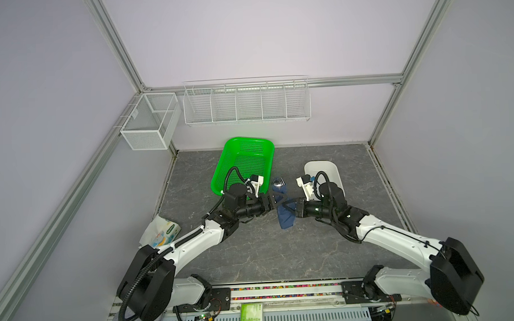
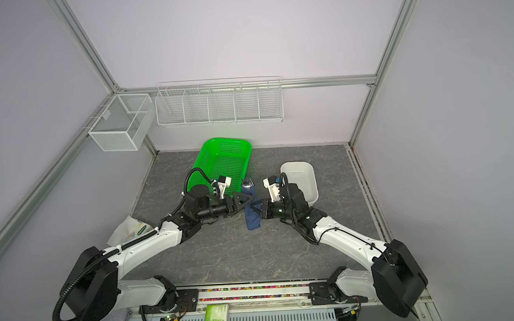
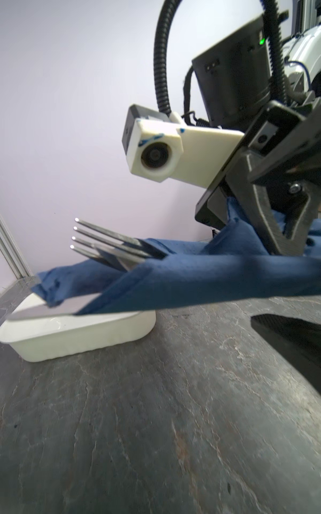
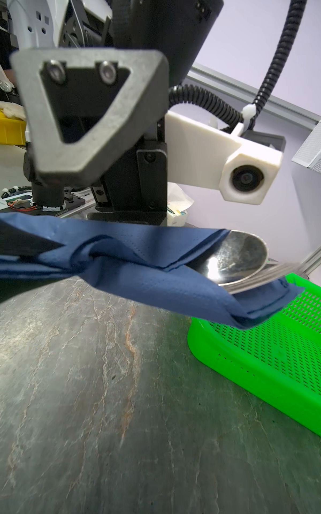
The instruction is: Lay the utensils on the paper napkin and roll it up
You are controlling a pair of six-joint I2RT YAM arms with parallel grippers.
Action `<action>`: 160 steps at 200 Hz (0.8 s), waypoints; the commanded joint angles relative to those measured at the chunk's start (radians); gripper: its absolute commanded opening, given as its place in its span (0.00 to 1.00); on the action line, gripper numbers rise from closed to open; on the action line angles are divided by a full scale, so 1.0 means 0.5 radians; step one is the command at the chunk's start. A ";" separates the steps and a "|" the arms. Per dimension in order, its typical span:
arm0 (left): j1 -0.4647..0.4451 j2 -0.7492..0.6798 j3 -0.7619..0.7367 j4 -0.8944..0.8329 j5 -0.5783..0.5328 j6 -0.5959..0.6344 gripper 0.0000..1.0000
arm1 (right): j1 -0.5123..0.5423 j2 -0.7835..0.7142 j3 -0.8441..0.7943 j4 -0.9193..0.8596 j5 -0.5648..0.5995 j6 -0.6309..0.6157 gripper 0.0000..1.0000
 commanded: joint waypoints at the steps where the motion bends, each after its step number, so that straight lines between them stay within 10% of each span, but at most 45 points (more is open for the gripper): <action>1: 0.008 -0.011 0.033 0.127 0.047 -0.079 0.70 | 0.013 -0.068 0.056 0.067 -0.068 -0.023 0.07; 160: 0.008 -0.007 0.045 0.315 0.098 -0.200 0.56 | 0.013 -0.092 0.101 0.240 -0.256 0.058 0.09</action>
